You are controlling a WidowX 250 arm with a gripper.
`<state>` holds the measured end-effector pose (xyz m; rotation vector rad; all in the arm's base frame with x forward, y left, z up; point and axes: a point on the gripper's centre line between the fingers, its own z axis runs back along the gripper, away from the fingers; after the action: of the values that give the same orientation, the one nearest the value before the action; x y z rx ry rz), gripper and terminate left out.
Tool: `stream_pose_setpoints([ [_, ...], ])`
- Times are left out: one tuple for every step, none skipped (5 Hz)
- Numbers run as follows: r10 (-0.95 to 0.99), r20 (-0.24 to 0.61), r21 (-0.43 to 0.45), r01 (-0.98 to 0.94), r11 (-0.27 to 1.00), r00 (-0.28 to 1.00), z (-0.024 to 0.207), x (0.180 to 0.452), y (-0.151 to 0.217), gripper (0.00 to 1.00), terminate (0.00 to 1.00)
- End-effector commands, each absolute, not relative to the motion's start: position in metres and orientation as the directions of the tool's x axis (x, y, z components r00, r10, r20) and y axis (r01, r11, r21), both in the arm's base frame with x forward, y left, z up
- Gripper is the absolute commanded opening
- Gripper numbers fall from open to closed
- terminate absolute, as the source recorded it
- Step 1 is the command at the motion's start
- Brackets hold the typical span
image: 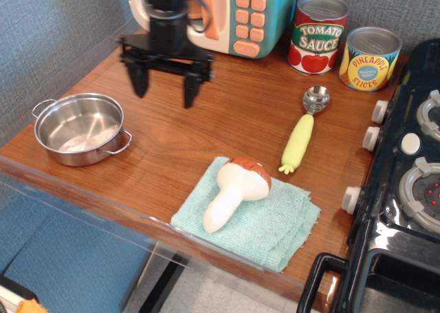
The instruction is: Move pot to left of spoon.
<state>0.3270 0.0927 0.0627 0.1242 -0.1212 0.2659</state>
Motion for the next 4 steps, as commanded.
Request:
stream_pose_setpoints([
  [0.366, 0.148, 0.103, -0.383, 0.918, 0.919, 0.062, 0.299, 0.130, 1.00, 0.00],
  [0.390, 0.132, 0.113, -0.404, 0.908, 0.911, 0.057, 0.286, 0.144, 1.00, 0.00],
  [0.409, 0.114, 0.122, -0.421, 0.899, 0.906, 0.047, 0.284, 0.149, 1.00, 0.00],
  [0.431, 0.080, 0.130, -0.439, 0.889, 0.899, 0.033, 0.290, 0.148, 1.00, 0.00],
])
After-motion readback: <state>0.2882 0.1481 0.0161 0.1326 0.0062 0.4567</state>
